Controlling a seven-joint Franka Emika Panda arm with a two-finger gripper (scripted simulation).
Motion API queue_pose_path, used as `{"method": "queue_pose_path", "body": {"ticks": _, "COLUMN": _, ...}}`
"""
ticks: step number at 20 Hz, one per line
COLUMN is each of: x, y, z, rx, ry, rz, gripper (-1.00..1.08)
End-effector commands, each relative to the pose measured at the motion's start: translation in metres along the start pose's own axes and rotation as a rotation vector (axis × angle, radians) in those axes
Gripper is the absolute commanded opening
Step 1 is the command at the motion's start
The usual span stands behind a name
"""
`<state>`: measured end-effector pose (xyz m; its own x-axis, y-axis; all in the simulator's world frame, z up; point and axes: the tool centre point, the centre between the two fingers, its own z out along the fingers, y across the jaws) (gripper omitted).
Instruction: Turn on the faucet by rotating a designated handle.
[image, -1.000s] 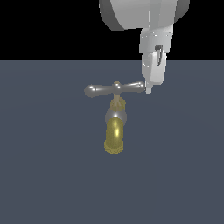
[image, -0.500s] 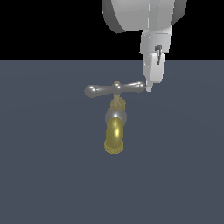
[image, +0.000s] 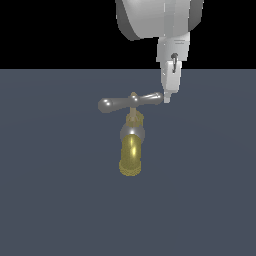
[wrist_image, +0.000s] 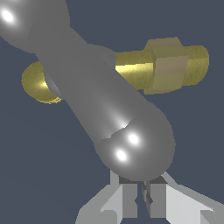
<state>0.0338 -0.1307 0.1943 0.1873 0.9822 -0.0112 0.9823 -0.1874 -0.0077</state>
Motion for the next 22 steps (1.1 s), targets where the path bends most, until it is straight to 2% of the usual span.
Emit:
{"method": "queue_pose_path", "body": {"ticks": 1, "x": 0.036, "y": 0.009, "z": -0.002, "rx": -0.005, "ry": 0.011, "rz": -0.045, "gripper": -1.0}}
{"method": "queue_pose_path", "body": {"ticks": 10, "x": 0.053, "y": 0.031, "z": -0.003, "rx": -0.008, "ry": 0.011, "rz": -0.046, "gripper": -1.0}}
{"method": "queue_pose_path", "body": {"ticks": 11, "x": 0.026, "y": 0.027, "z": 0.0, "rx": -0.001, "ry": 0.0, "rz": -0.01, "gripper": -1.0}}
{"method": "queue_pose_path", "body": {"ticks": 22, "x": 0.113, "y": 0.035, "z": -0.003, "rx": -0.006, "ry": 0.008, "rz": -0.038, "gripper": -1.0}}
